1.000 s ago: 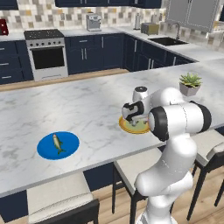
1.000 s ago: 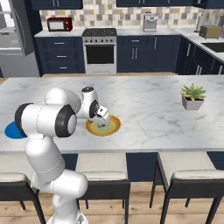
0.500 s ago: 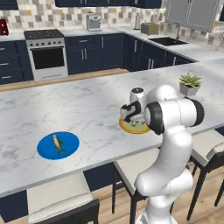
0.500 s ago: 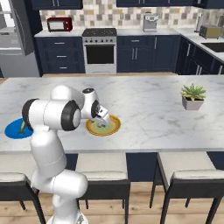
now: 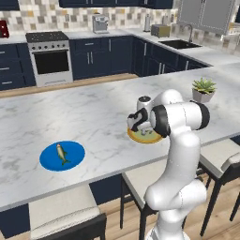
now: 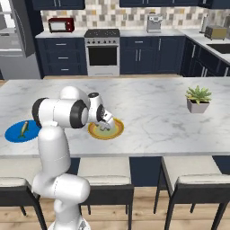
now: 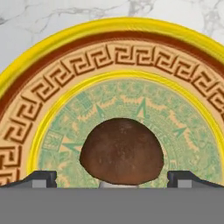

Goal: Transport the fish and mushroom to the fridge. Place the fish on the rack containing meat and place the mushroom on the rack containing the vegetable, ensuring meats and vegetables are on different racks.

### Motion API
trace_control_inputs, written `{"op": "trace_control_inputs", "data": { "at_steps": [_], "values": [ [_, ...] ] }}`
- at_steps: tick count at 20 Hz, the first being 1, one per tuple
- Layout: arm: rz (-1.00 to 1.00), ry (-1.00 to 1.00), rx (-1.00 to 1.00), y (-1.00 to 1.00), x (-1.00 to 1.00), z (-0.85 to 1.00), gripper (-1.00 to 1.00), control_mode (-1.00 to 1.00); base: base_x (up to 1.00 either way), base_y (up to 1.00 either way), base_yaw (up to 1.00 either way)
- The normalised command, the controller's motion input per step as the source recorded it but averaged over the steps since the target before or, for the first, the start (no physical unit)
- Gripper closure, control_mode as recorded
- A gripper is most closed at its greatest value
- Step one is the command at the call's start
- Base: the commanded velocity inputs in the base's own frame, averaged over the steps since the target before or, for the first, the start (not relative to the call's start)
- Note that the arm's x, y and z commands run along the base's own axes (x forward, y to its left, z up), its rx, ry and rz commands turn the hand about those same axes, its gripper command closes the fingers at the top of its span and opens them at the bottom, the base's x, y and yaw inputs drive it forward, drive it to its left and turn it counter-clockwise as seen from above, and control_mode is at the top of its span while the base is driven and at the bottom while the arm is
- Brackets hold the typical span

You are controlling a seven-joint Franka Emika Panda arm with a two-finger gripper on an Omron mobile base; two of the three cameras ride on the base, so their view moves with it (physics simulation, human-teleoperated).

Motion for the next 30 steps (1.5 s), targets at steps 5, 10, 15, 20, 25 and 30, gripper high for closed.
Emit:
{"op": "trace_control_inputs", "data": {
  "at_steps": [5, 10, 15, 20, 25, 30],
  "values": [
    [0.0, 0.0, 0.0, 0.0, 0.17, -0.19, 1.0, -1.0, 0.0, 0.0, 0.0],
    [0.0, 0.02, 0.0, 0.0, 0.0, -0.19, 1.0, -1.0, 0.0, 0.0, 0.0],
    [0.0, 0.01, 0.0, -0.02, 0.0, -0.18, 1.0, -1.0, 0.0, 0.0, 0.0],
    [0.0, -0.02, 0.05, 0.0, -0.13, -0.02, 1.0, -1.0, 0.0, 0.0, 0.0],
    [0.0, -0.11, 0.06, -0.01, -0.53, 0.4, 1.0, -1.0, 0.0, 0.0, 0.0],
    [0.03, -0.17, 0.0, 0.0, -0.51, 0.67, 1.0, -1.0, 0.0, 0.0, 0.0]
  ]
}}
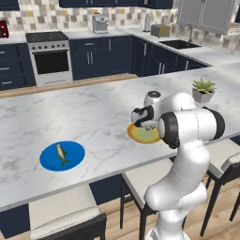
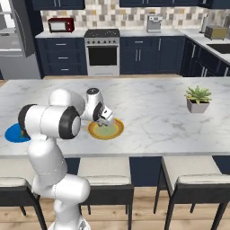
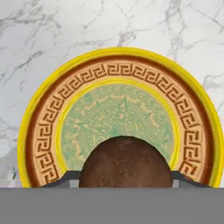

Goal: Transport the fish and mushroom to the fridge. Place the fish on the rack containing meat and place the mushroom on the rack containing the vegetable, ensuring meats and vegetables are on different racks.

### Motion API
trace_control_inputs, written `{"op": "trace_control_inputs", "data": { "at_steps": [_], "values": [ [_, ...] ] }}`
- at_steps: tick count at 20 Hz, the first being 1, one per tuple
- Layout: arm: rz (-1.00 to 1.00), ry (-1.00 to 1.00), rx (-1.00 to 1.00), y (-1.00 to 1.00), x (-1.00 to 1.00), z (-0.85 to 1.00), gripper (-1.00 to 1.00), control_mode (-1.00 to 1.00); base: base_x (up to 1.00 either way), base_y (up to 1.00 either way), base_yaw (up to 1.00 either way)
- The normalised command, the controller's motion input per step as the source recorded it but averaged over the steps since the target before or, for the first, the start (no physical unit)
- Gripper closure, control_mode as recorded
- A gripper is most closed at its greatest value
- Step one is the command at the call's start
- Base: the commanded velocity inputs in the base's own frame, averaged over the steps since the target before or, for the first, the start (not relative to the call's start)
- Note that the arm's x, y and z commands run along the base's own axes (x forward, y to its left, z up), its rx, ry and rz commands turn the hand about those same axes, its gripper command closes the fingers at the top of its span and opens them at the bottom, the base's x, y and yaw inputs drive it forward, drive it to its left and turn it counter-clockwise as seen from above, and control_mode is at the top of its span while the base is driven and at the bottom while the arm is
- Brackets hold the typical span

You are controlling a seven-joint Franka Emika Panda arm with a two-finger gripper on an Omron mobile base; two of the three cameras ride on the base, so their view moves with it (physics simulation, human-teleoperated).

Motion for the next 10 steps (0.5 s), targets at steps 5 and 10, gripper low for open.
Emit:
{"op": "trace_control_inputs", "data": {
  "at_steps": [5, 10],
  "values": [
    [0.09, -0.13, 0.0, 0.0, -0.75, 0.75, 1.0, -1.0, 0.0, 0.0, 0.0],
    [0.11, -0.18, 0.0, -0.01, -0.82, 0.77, 1.0, -1.0, 0.0, 0.0, 0.0]
  ]
}}
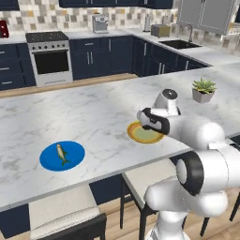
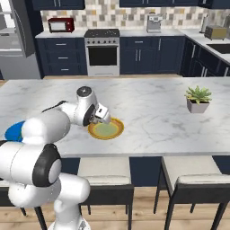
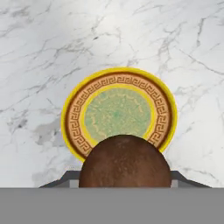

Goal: Transport the fish and mushroom to the fridge. Place the fish on the rack containing meat and place the mushroom on the rack containing the vegetable, ensuring meats and vegetables are on different racks.

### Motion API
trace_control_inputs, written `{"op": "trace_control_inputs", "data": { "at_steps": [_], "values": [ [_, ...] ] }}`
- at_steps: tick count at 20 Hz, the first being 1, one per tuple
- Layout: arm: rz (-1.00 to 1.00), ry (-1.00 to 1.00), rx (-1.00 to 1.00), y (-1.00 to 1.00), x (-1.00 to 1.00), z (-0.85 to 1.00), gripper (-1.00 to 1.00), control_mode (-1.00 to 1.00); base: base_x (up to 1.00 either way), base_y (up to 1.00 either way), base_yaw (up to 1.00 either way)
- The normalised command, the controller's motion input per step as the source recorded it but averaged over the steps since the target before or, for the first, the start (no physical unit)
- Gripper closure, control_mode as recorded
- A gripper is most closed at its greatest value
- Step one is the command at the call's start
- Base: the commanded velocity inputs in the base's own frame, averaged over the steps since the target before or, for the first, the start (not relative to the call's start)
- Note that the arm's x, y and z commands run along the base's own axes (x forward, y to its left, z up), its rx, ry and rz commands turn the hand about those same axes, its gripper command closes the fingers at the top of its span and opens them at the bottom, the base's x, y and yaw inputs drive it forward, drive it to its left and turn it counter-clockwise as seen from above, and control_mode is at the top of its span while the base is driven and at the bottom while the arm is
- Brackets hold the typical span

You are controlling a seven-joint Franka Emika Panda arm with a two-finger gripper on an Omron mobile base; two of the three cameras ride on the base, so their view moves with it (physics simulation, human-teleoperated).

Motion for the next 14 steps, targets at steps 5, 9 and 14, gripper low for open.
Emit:
{"op": "trace_control_inputs", "data": {
  "at_steps": [5, 9, 14],
  "values": [
    [0.14, -0.19, 0.0, 0.0, -0.82, 0.84, 1.0, -1.0, 0.0, 0.0, 0.0],
    [0.17, -0.2, 0.0, 0.0, -0.85, 0.88, 1.0, -1.0, 0.0, 0.0, 0.0],
    [0.15, -0.11, -0.01, 0.0, -0.76, 0.76, 1.0, -1.0, 0.0, 0.0, 0.0]
  ]
}}
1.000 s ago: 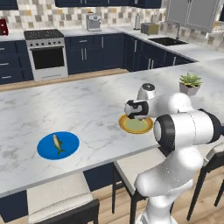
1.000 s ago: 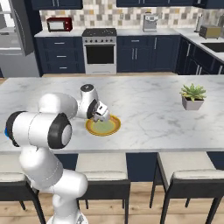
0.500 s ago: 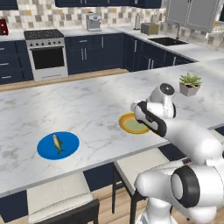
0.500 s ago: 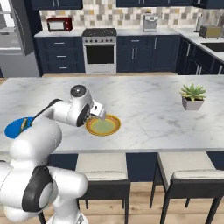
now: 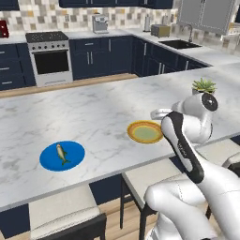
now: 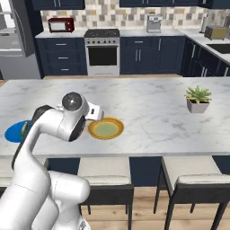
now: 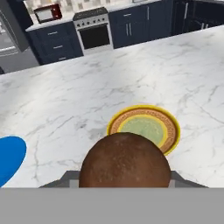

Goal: Transport the fish and mushroom to the fridge. Place the fish on the rack containing meat and place the mushroom on the rack containing the vegetable, ensuring meats and vegetables are on different racks.

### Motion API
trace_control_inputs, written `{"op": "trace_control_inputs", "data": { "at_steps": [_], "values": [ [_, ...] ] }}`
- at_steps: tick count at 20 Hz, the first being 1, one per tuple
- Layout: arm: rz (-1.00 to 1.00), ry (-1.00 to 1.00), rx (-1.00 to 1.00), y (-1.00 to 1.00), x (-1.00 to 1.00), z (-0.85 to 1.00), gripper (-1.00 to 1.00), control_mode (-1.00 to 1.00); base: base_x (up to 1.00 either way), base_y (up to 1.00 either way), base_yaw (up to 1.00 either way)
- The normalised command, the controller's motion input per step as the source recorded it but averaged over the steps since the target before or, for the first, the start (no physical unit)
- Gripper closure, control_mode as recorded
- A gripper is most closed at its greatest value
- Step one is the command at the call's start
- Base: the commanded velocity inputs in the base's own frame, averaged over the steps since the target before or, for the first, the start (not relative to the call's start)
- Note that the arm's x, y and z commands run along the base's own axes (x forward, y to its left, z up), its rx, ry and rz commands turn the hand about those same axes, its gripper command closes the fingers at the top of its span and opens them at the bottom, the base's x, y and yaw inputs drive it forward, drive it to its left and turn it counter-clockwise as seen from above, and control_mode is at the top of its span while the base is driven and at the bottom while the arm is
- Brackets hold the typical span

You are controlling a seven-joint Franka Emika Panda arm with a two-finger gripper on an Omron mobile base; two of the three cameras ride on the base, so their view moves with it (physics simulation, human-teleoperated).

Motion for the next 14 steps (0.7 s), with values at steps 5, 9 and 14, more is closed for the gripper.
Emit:
{"op": "trace_control_inputs", "data": {
  "at_steps": [5, 9, 14],
  "values": [
    [0.04, -0.13, -0.05, 0.07, -0.84, 0.64, 1.0, -1.0, 0.0, 0.0, 0.0],
    [0.0, -0.03, -0.07, 0.08, -0.84, 0.58, 1.0, -1.0, 0.0, 0.0, 0.0],
    [0.0, -0.02, -0.02, 0.0, -0.82, 0.68, 1.0, -1.0, 0.0, 0.0, 0.0]
  ]
}}
